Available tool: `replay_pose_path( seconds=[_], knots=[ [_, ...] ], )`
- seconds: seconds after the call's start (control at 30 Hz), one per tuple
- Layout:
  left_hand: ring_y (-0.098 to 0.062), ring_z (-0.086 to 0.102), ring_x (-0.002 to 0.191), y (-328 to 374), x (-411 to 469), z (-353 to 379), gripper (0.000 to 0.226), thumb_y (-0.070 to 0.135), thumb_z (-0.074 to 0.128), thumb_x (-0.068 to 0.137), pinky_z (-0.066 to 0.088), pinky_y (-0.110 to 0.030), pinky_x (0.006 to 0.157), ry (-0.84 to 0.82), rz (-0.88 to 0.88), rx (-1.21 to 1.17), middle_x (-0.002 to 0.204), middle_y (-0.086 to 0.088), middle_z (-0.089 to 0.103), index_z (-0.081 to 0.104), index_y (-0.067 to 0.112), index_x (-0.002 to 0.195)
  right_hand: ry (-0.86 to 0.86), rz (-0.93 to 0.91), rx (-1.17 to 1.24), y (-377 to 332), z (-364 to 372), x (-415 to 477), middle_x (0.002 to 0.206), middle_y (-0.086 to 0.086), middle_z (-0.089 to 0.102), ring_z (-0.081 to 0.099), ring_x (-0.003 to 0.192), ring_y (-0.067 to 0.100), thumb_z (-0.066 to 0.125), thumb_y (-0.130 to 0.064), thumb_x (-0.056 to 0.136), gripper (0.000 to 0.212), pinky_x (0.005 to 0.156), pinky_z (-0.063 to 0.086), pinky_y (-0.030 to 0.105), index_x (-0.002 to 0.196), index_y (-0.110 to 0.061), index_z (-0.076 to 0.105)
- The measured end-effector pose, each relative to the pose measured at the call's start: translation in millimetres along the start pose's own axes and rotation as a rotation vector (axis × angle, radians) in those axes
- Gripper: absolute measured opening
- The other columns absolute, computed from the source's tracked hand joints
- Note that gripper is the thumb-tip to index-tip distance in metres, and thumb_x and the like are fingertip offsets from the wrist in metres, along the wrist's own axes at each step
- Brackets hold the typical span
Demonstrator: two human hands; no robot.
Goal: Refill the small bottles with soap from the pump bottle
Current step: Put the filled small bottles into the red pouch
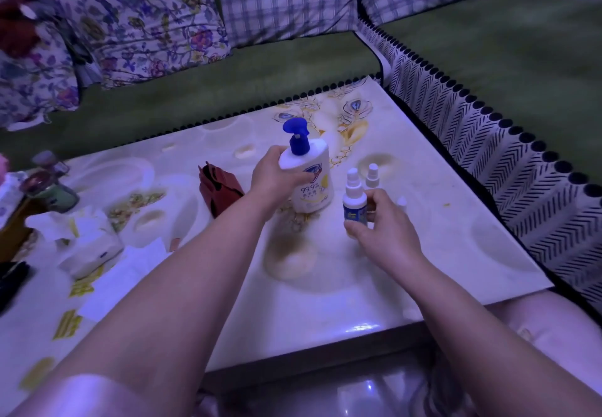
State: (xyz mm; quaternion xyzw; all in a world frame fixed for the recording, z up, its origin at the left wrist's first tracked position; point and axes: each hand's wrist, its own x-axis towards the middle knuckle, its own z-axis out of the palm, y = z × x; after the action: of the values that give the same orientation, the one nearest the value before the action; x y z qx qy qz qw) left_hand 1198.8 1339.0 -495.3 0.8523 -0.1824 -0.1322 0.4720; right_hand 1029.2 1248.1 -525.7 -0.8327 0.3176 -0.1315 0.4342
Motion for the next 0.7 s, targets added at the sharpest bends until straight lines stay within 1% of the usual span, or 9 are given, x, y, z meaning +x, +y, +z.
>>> replay_pose_path(
  seconds=[0.1,0.23,0.3,0.37,0.43,0.5,0.53,0.6,0.7],
  knots=[
    [-0.02,0.059,0.098,6,12,9,0.052,0.018,0.079,0.069,0.052,-0.042,0.086,0.0,0.002,0.013,0.108,0.002,0.06,0.05,0.022,0.112,-0.01,0.004,0.001,4,3,4,0.111,-0.005,0.063,0.06,0.105,0.016,0.068,-0.021,0.082,0.042,0.082,0.043,0.031,0.119,-0.018,0.049],
    [-0.02,0.06,0.097,6,19,17,0.049,0.019,0.079,0.07,0.052,-0.043,0.088,0.007,-0.003,-0.003,0.104,0.002,0.061,0.049,0.024,0.109,-0.026,0.014,0.021,9,7,8,0.11,-0.004,0.063,0.06,0.105,0.015,0.068,-0.02,0.082,0.043,0.074,0.037,0.026,0.121,-0.018,0.049],
    [-0.02,0.06,0.097,5,18,17,0.05,0.019,0.079,0.07,0.052,-0.042,0.087,0.013,0.008,-0.003,0.104,0.002,0.061,0.05,0.023,0.11,-0.031,0.014,0.028,9,9,8,0.11,-0.005,0.063,0.06,0.104,0.014,0.068,-0.02,0.082,0.043,0.071,0.034,0.024,0.121,-0.019,0.049],
    [-0.02,0.06,0.098,2,17,14,0.054,0.018,0.08,0.07,0.052,-0.042,0.087,0.015,0.015,0.001,0.106,0.002,0.061,0.05,0.022,0.114,-0.032,0.005,0.03,6,11,9,0.11,-0.005,0.063,0.06,0.104,0.014,0.069,-0.02,0.082,0.042,0.071,0.036,0.025,0.12,-0.019,0.049],
    [-0.02,0.059,0.105,-1,16,10,0.068,0.016,0.082,0.068,0.052,-0.04,0.09,-0.006,0.014,-0.015,0.116,0.001,0.059,0.046,0.022,0.126,-0.033,-0.009,0.037,3,13,8,0.11,-0.005,0.063,0.06,0.103,0.015,0.069,-0.02,0.082,0.041,0.073,0.039,0.026,0.119,-0.019,0.05],
    [-0.02,0.054,0.116,-3,16,5,0.088,0.014,0.083,0.068,0.048,-0.041,0.096,-0.041,-0.005,-0.031,0.133,-0.001,0.051,0.035,0.023,0.141,-0.031,-0.021,0.041,0,14,7,0.11,-0.005,0.063,0.06,0.103,0.015,0.07,-0.02,0.081,0.041,0.077,0.043,0.027,0.117,-0.019,0.05],
    [-0.02,0.05,0.12,-4,15,0,0.09,0.014,0.082,0.07,0.046,-0.041,0.098,-0.042,-0.015,-0.026,0.14,-0.002,0.046,0.032,0.023,0.144,-0.03,-0.029,0.042,-1,15,6,0.11,-0.005,0.063,0.06,0.102,0.015,0.07,-0.02,0.081,0.04,0.079,0.045,0.029,0.116,-0.02,0.05],
    [-0.019,0.049,0.121,-10,11,-12,0.078,0.019,0.079,0.075,0.045,-0.04,0.099,0.036,-0.008,0.044,0.14,0.0,0.047,0.038,0.021,0.142,-0.039,-0.037,0.038,-4,17,5,0.108,-0.007,0.062,0.061,0.102,0.015,0.07,-0.02,0.081,0.039,0.08,0.046,0.03,0.114,-0.021,0.05],
    [-0.015,0.056,0.109,-24,0,-39,0.041,0.023,0.067,0.085,0.044,-0.028,0.093,0.308,0.073,0.236,0.122,0.001,0.061,0.057,0.02,0.125,-0.056,-0.051,0.019,-10,22,3,0.109,-0.008,0.063,0.061,0.102,0.016,0.07,-0.022,0.081,0.039,0.078,0.046,0.031,0.114,-0.022,0.05]
  ],
)
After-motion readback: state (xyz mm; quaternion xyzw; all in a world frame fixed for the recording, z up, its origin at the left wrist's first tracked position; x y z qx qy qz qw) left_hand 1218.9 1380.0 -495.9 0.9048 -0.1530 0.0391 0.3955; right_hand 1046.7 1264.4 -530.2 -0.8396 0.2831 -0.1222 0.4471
